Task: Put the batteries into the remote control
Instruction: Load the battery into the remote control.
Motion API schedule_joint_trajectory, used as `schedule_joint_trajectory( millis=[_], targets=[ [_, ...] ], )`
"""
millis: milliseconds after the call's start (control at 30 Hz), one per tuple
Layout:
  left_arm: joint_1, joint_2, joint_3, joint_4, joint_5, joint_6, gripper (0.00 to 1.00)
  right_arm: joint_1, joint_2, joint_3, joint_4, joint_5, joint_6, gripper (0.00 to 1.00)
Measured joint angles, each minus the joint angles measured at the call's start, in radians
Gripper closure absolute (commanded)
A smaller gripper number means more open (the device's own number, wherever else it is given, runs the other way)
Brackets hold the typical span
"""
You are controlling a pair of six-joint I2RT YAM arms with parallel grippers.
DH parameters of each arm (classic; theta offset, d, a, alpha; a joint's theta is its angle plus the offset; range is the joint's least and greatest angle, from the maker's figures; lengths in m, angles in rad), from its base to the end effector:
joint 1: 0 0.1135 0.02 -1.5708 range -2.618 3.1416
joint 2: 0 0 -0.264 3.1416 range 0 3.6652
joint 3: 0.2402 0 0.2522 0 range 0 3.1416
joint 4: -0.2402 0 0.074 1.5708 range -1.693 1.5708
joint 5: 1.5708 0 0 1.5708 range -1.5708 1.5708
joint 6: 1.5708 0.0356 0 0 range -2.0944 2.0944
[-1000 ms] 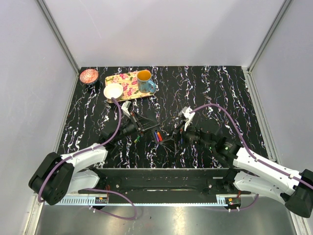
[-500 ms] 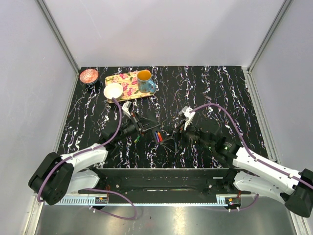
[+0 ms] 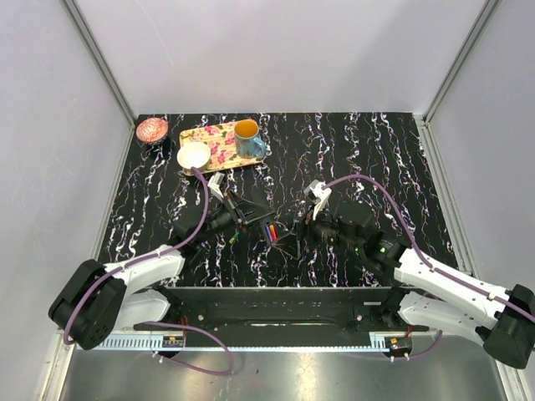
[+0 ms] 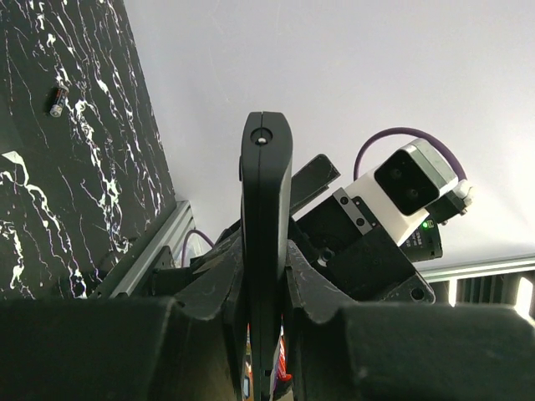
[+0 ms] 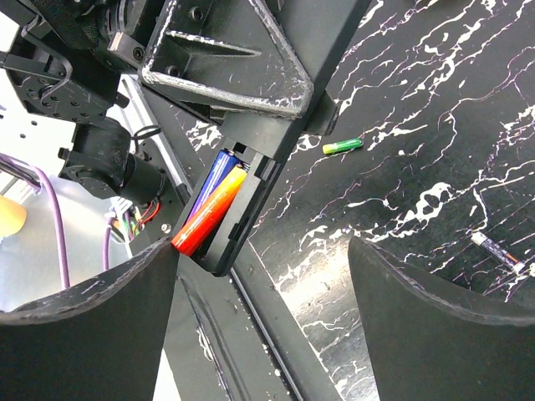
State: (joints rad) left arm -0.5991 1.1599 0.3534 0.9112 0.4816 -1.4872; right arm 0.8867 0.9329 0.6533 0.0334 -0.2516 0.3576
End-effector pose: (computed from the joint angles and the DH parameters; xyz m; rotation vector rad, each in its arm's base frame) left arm 0.1826 -0.1446 0.2312 -0.3285 1.8282 -1.9411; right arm 0.1322 0.1761 0.2892 -0.6936 1.8270 1.0837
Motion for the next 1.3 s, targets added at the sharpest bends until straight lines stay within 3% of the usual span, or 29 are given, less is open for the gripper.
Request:
schedule_joint_trajectory(
  millis=[1300],
  targets=[
    [-0.041, 0.000, 0.000, 0.033, -0.037, -0.007, 1.00, -0.105, 0.089, 0.009, 0.097, -0.188, 0.131, 0.22]
  ],
)
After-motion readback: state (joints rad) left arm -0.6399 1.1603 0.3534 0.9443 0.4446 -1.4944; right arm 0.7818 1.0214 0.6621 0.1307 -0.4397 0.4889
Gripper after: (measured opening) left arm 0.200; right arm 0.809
